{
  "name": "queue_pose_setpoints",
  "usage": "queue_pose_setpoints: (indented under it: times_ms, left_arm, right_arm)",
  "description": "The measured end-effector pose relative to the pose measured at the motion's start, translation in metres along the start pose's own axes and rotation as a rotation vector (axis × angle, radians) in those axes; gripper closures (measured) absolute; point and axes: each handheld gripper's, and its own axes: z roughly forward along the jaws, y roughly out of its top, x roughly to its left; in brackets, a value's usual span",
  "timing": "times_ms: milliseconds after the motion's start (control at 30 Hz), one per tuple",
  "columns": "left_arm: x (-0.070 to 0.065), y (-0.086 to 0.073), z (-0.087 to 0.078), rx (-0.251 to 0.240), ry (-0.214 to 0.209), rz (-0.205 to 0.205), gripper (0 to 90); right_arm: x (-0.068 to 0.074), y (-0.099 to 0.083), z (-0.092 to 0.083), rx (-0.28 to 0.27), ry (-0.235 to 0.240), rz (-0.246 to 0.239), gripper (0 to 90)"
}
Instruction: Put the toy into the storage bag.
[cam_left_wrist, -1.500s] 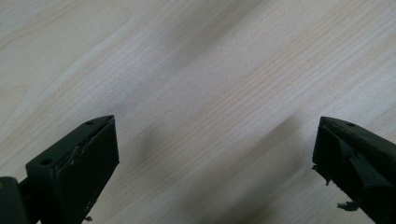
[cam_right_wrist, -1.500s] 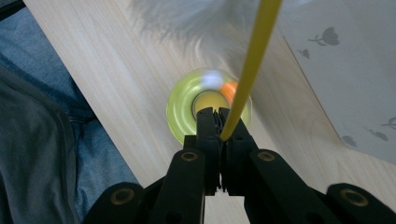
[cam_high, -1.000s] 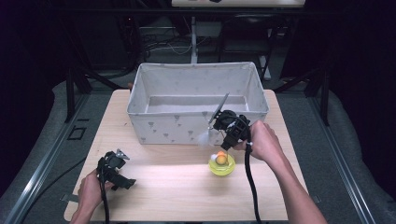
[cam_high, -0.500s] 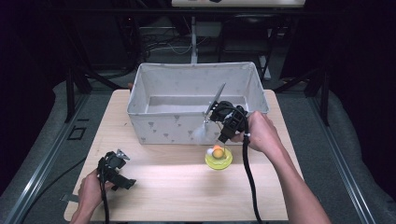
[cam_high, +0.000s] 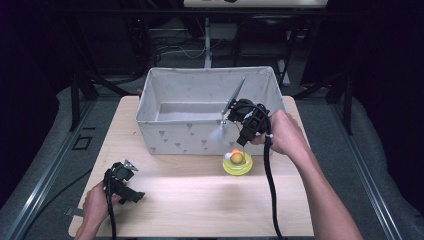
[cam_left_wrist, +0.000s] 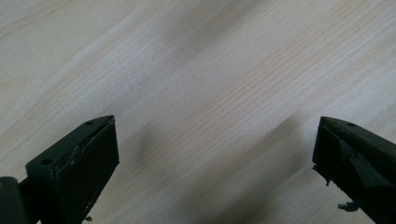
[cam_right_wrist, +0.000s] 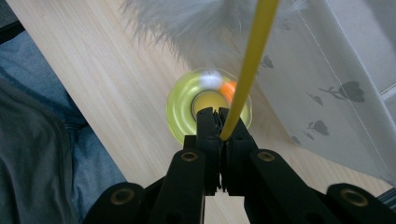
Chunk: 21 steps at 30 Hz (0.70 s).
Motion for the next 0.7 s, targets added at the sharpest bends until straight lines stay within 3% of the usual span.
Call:
queue_pose_setpoints:
  times_ms: [433,700]
  left_arm:
    - [0.000,0.000,0.003,0.003,-0.028,-0.006,0.0]
    - [-0.001,0.001,0.002,-0.010,-0.025,-0.012,0.0]
  right_arm:
    - [-0.006,0.007,-0.019,0.012,-0.004,-0.009,88.2]
    - [-0.012,0.012,-0.026,0.018,0.008,-0.018,88.2]
